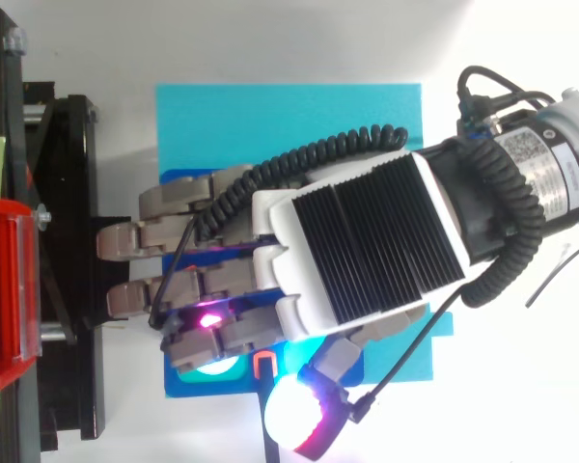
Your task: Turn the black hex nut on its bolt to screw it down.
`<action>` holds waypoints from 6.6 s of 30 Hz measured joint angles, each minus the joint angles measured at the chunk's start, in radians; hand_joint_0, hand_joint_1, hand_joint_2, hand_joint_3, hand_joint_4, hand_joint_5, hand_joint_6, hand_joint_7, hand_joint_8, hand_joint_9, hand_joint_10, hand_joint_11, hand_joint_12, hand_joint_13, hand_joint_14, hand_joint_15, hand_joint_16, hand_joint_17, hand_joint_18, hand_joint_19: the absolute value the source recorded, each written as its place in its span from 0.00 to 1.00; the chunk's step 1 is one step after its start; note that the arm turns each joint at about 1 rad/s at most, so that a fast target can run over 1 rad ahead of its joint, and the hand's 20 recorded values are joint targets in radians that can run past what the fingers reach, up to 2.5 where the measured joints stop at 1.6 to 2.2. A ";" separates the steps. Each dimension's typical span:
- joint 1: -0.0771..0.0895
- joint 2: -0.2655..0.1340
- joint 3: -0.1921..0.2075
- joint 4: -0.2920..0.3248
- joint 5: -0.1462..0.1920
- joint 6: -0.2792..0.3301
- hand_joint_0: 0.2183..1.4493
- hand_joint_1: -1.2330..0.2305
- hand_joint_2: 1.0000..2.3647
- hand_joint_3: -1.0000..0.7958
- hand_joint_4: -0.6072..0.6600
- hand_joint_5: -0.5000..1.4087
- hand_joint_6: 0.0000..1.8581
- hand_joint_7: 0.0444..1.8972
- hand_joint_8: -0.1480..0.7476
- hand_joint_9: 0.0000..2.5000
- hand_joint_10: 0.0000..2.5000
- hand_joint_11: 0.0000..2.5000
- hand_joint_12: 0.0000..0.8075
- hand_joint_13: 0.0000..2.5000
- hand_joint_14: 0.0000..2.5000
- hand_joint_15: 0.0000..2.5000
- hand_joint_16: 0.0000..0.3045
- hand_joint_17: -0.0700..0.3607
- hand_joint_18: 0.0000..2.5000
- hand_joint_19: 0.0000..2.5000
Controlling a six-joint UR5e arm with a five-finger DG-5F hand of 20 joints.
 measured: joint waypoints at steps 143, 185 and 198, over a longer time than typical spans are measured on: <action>-0.042 -0.043 0.000 0.116 -0.131 -0.015 0.22 0.65 0.00 0.28 0.60 0.21 0.37 0.57 0.37 0.15 0.00 0.00 0.41 0.12 0.00 0.00 0.18 0.45 0.10 0.13; -0.157 -0.043 0.000 0.144 -0.283 -0.014 0.22 0.66 0.00 0.28 0.60 0.20 0.38 0.55 0.37 0.15 0.00 0.00 0.41 0.12 0.00 0.00 0.18 0.45 0.09 0.13; -0.176 -0.043 0.025 0.139 -0.310 0.004 0.22 0.66 0.00 0.28 0.60 0.20 0.38 0.55 0.37 0.15 0.00 0.00 0.41 0.12 0.00 0.00 0.18 0.45 0.10 0.13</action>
